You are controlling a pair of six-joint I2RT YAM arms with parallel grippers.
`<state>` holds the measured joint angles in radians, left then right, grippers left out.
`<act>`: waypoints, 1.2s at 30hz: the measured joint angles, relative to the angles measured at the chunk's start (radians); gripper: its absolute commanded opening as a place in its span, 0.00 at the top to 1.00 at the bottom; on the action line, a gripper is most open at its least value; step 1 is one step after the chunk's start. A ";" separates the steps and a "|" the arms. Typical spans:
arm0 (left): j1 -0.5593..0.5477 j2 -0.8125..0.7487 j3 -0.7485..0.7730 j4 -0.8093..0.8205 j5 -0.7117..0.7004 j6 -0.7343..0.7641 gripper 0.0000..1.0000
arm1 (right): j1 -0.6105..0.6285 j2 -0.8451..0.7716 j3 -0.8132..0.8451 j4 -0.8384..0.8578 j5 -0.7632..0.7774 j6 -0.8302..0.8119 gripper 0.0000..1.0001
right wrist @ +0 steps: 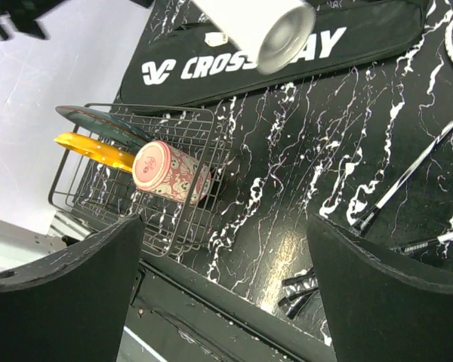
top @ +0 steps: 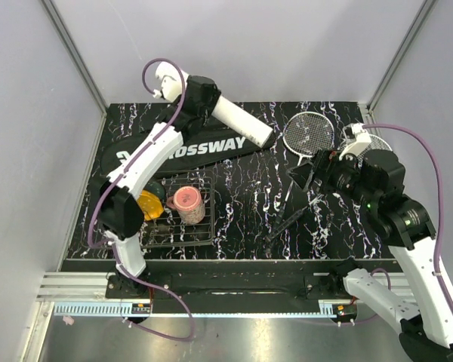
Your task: Pack up the badminton gear
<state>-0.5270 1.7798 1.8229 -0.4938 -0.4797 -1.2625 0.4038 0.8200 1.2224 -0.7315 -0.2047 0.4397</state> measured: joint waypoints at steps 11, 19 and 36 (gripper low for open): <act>0.118 0.391 0.217 -0.071 -0.312 -0.355 0.94 | 0.000 0.046 -0.040 -0.014 0.001 -0.018 0.06; 0.216 0.537 0.237 0.008 -0.314 -0.453 0.83 | 0.000 0.140 -0.090 0.002 -0.008 -0.026 0.06; 0.321 0.723 0.338 0.281 -0.211 -0.316 0.01 | 0.000 0.420 -0.171 0.215 -0.048 0.051 0.06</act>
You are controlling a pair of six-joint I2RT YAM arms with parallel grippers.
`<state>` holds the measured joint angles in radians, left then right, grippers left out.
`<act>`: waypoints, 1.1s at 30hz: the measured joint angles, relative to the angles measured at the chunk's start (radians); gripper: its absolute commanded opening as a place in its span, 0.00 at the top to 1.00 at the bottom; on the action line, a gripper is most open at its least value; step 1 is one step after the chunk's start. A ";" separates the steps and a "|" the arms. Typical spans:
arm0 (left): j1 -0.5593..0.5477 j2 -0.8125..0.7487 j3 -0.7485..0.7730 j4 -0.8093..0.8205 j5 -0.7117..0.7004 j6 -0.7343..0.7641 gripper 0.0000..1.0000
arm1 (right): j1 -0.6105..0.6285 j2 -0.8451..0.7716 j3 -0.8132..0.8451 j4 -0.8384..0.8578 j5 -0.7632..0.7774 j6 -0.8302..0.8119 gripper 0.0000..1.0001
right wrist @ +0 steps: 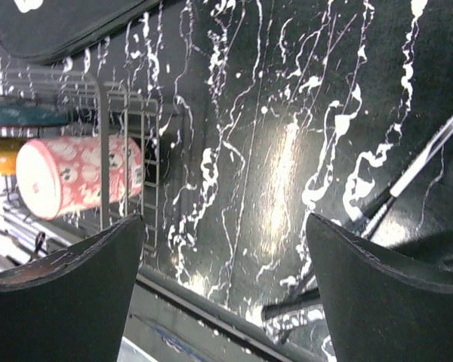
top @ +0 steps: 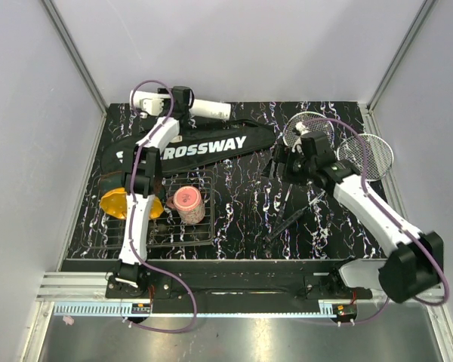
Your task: Pack up the badminton gear
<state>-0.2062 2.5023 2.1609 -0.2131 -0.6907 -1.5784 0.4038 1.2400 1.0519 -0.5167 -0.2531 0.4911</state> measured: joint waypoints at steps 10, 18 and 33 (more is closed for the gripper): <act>0.028 -0.070 -0.116 0.110 0.119 -0.013 0.04 | -0.037 0.436 0.199 0.184 0.003 0.158 0.06; 0.005 -0.326 -0.374 0.224 0.287 0.073 0.11 | -0.127 0.772 0.373 0.383 0.029 0.327 0.15; -0.136 -1.146 -0.812 0.224 0.714 0.663 0.01 | -0.144 1.028 0.518 0.543 0.152 0.578 0.42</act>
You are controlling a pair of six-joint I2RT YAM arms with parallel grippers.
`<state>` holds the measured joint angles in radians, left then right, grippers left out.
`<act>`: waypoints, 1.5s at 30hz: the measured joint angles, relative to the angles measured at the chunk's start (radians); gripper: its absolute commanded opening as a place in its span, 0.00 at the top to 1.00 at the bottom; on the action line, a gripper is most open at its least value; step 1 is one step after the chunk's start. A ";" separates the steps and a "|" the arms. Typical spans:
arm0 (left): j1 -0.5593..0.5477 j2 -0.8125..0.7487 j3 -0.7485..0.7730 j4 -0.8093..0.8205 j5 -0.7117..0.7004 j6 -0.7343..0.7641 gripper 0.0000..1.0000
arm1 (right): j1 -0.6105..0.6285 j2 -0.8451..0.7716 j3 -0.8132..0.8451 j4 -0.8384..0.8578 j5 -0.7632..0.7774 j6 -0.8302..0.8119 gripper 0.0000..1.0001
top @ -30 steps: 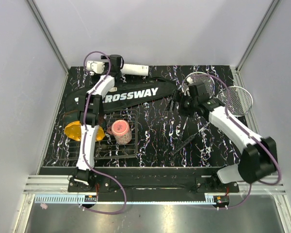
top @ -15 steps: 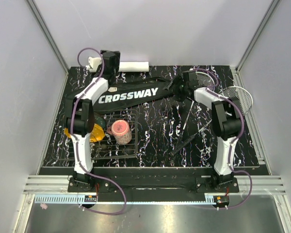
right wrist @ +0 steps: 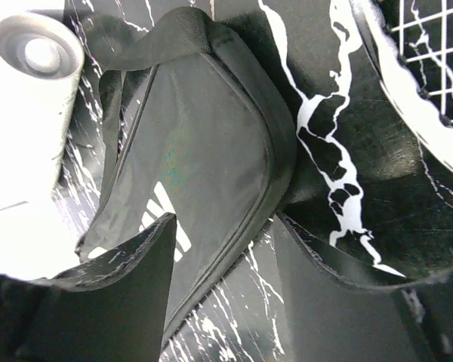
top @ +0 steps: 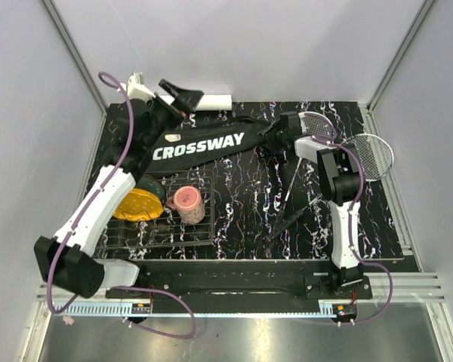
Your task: Pack up the badminton gear
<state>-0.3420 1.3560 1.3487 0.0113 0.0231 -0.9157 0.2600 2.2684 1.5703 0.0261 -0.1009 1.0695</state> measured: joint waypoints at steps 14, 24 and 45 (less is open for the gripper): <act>0.010 -0.168 -0.191 -0.269 0.173 0.141 0.17 | 0.028 0.061 -0.008 0.161 0.085 0.013 1.00; -0.152 0.063 -0.016 -0.461 0.044 0.379 0.19 | 0.028 -0.406 -0.364 0.122 0.259 -0.231 1.00; -0.177 0.014 -0.055 -0.411 0.142 0.483 0.20 | 0.042 -0.980 -0.657 -0.246 -0.197 -0.616 0.13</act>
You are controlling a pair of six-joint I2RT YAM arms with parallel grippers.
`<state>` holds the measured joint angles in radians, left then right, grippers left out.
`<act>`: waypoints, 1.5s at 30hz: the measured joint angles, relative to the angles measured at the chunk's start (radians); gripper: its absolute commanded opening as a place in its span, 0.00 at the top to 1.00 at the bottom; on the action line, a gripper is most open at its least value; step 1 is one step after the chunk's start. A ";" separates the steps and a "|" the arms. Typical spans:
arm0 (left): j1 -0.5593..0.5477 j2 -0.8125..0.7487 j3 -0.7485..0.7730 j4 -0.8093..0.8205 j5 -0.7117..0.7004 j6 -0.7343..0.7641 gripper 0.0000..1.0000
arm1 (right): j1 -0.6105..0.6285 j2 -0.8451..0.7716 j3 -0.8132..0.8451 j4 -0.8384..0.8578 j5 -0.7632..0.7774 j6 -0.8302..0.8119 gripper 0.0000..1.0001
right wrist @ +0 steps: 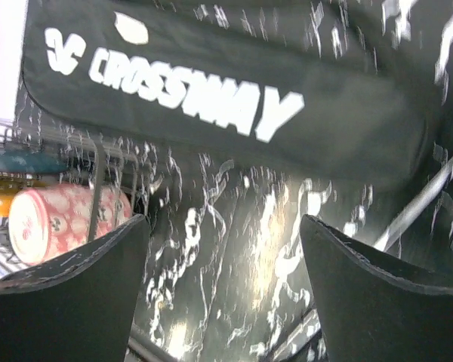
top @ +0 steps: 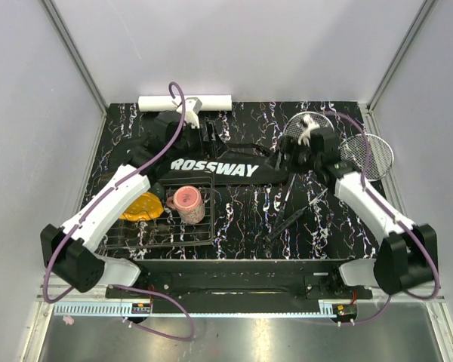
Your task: Pack up the badminton gear
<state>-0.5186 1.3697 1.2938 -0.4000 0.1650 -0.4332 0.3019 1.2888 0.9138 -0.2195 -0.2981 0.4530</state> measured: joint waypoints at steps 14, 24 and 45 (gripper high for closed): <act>0.000 -0.177 -0.138 0.017 0.066 -0.031 0.20 | -0.006 1.051 1.131 -0.205 -0.248 -0.447 0.27; 0.000 -0.183 -0.151 0.014 0.100 -0.035 0.20 | 0.018 1.299 1.415 -0.512 -0.236 -0.605 0.27; -0.003 -0.073 -0.108 -0.050 0.023 -0.116 0.21 | 0.084 1.237 1.329 -0.539 0.184 -0.753 0.95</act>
<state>-0.5213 1.2964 1.1854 -0.4503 0.1879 -0.5491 0.3862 2.5256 2.2429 -0.7586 -0.1139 -0.2996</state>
